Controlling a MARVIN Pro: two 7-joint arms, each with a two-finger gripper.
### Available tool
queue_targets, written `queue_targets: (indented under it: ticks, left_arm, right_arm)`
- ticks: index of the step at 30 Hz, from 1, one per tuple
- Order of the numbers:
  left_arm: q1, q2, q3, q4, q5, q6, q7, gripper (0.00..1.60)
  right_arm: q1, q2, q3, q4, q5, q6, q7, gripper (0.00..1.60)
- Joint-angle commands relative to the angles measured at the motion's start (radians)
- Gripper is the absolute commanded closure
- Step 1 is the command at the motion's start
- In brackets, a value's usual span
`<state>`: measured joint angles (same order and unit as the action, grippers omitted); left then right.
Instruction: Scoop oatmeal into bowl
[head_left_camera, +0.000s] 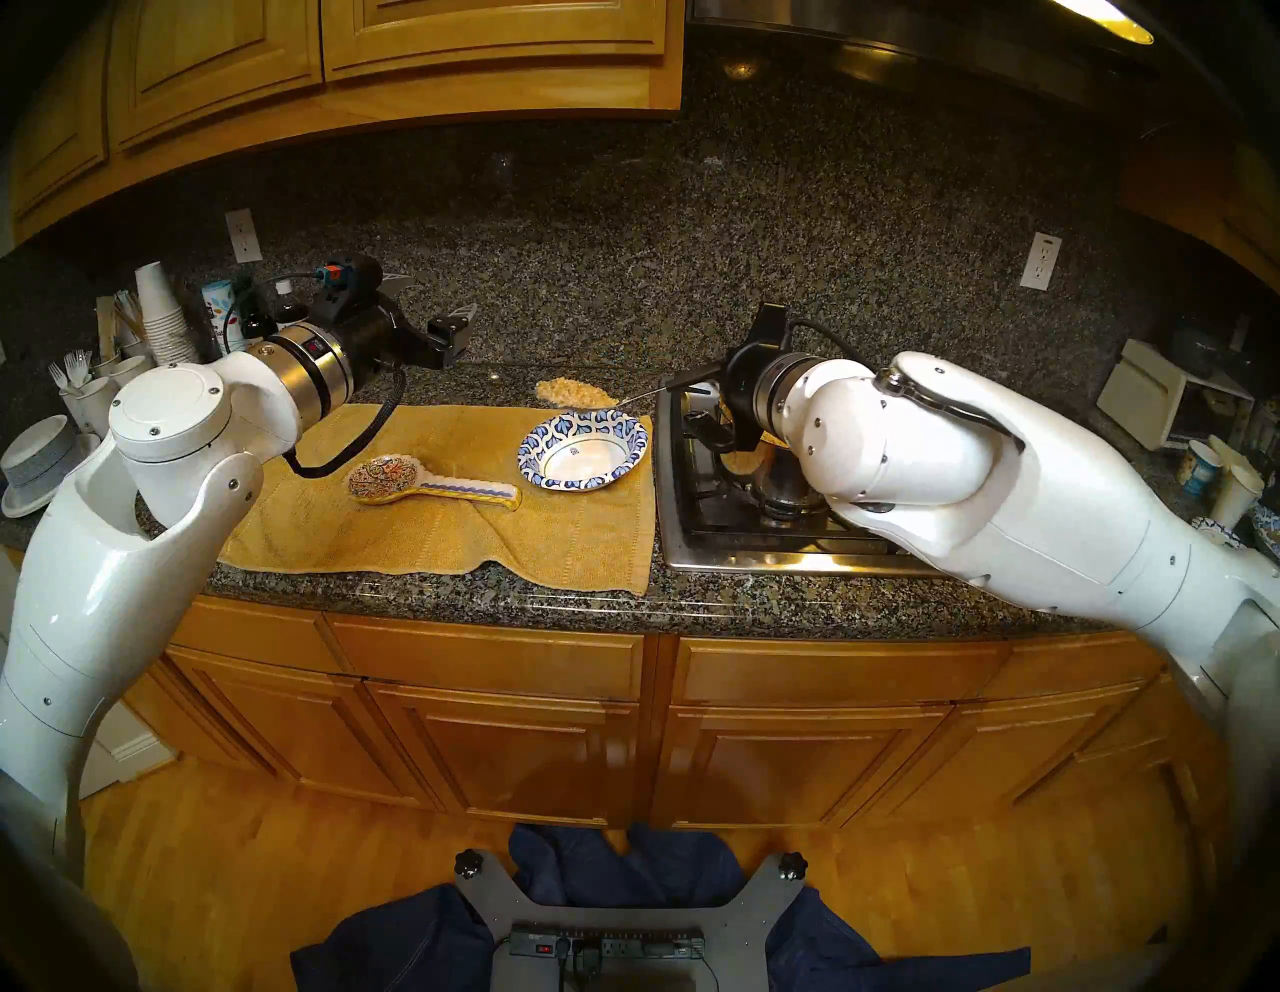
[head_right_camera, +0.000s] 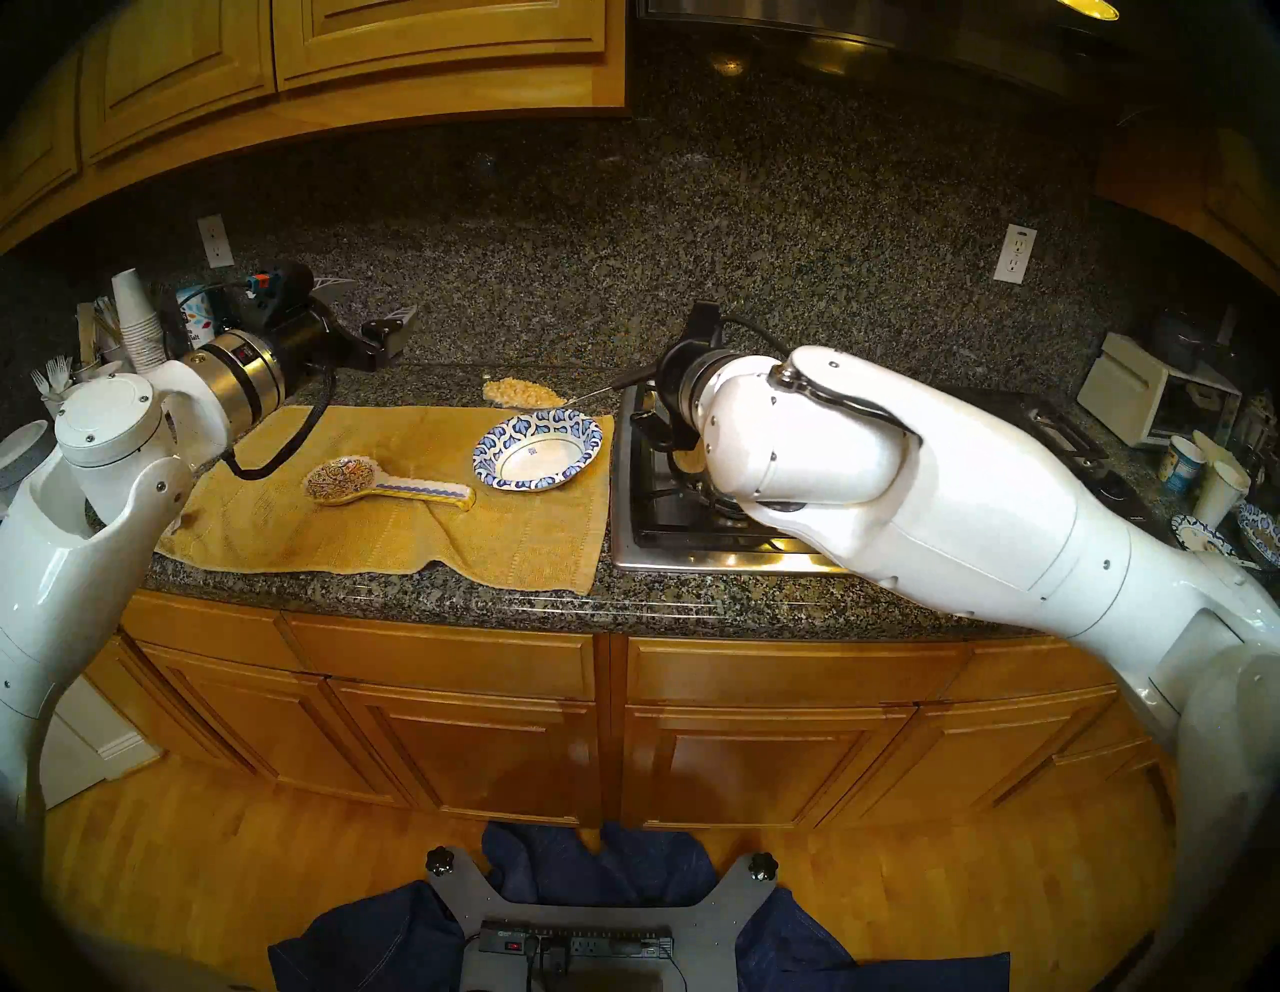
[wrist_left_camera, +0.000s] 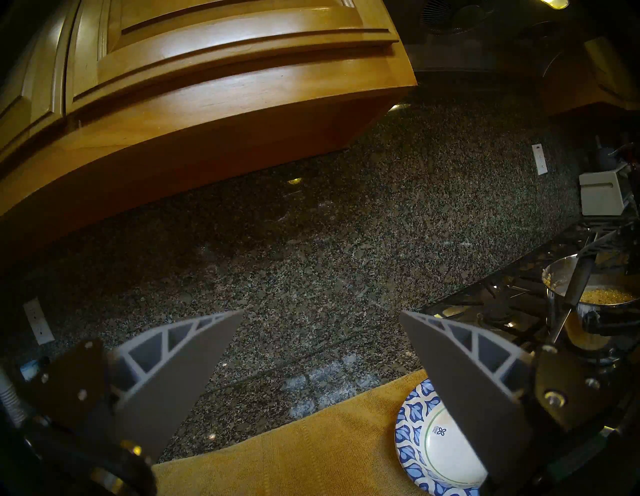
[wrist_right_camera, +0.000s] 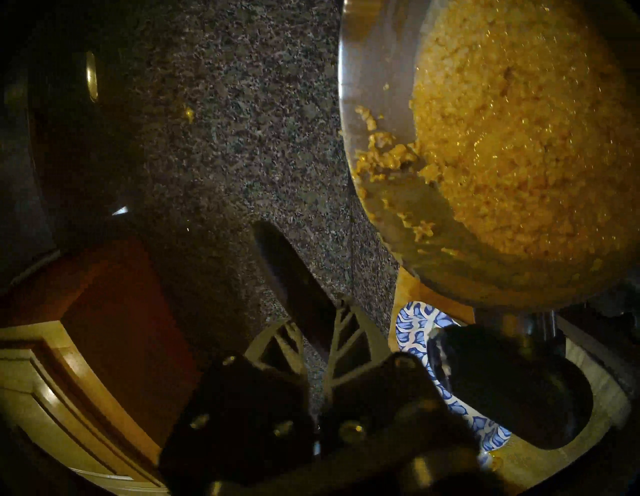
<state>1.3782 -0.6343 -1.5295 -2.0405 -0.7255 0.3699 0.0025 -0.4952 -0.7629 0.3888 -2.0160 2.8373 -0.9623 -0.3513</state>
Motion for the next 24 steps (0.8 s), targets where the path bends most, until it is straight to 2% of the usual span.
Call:
queue_targets:
  ticks: [1, 6, 12, 24]
  left_arm:
    - [-0.03, 0.001, -0.021, -0.016, 0.002, -0.019, -0.001, 0.0]
    - [-0.03, 0.002, -0.02, -0.016, 0.001, -0.019, 0.0, 0.0]
    - [-0.03, 0.004, -0.02, -0.016, -0.001, -0.018, 0.002, 0.0]
    - [-0.03, 0.006, -0.019, -0.017, -0.003, -0.018, 0.004, 0.0]
  right_arm:
    - [0.069, -0.081, -0.012, 0.033, -0.093, 0.002, 0.032, 1.6]
    - [0.075, -0.092, -0.031, 0.05, -0.13, 0.002, 0.036, 1.6]
    - [0.106, -0.092, -0.078, 0.054, -0.216, 0.002, 0.041, 1.6]
    - [0.124, -0.061, -0.08, 0.071, -0.294, 0.002, 0.009, 1.6]
